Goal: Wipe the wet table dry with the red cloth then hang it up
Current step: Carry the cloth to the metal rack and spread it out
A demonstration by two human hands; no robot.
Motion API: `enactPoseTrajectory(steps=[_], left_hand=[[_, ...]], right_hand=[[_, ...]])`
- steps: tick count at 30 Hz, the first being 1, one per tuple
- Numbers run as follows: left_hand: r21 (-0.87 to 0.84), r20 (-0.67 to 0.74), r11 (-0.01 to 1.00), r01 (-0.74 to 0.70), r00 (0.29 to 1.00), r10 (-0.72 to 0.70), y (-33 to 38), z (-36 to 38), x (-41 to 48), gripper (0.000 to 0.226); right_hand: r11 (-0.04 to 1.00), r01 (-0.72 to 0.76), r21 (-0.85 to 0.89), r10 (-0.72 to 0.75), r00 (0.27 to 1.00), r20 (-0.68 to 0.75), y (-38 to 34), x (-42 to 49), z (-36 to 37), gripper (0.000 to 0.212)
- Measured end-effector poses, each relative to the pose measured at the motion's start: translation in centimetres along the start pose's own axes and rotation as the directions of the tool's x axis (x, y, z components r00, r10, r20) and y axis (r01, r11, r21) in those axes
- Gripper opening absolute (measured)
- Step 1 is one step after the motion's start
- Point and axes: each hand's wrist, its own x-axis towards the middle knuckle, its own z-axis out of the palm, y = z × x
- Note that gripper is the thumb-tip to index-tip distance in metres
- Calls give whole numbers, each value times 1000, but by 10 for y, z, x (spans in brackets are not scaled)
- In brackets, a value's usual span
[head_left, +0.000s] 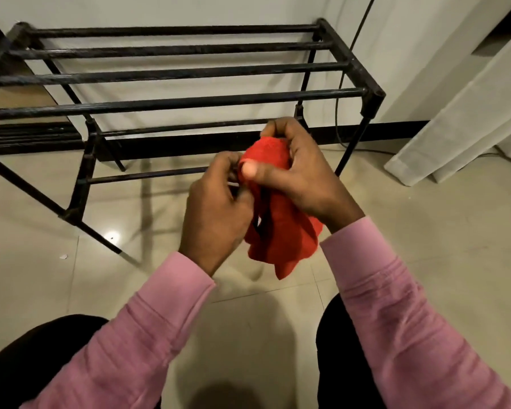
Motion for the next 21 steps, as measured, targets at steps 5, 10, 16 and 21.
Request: enactPoseTrajectory(steps=[5,10,16,21], left_hand=[[-214,8,974,78,997,-79,1,-9,16,17],[398,367,880,-260,924,107,1,-22,17,57],[775,111,631,-6,986,-127,-5,-75,36,14],[-192,210,938,288,946,-247,11,-68,45,34]], right_hand=[[950,44,-308,-34,999,36,5,-5,-20,50],[966,40,-254,-25,998,63,12,-15,-27,15],[998,-48,-34,49,999,10,19,-18,-58,18],[977,-136,161,149,986,-73,20,-13,-64,18]])
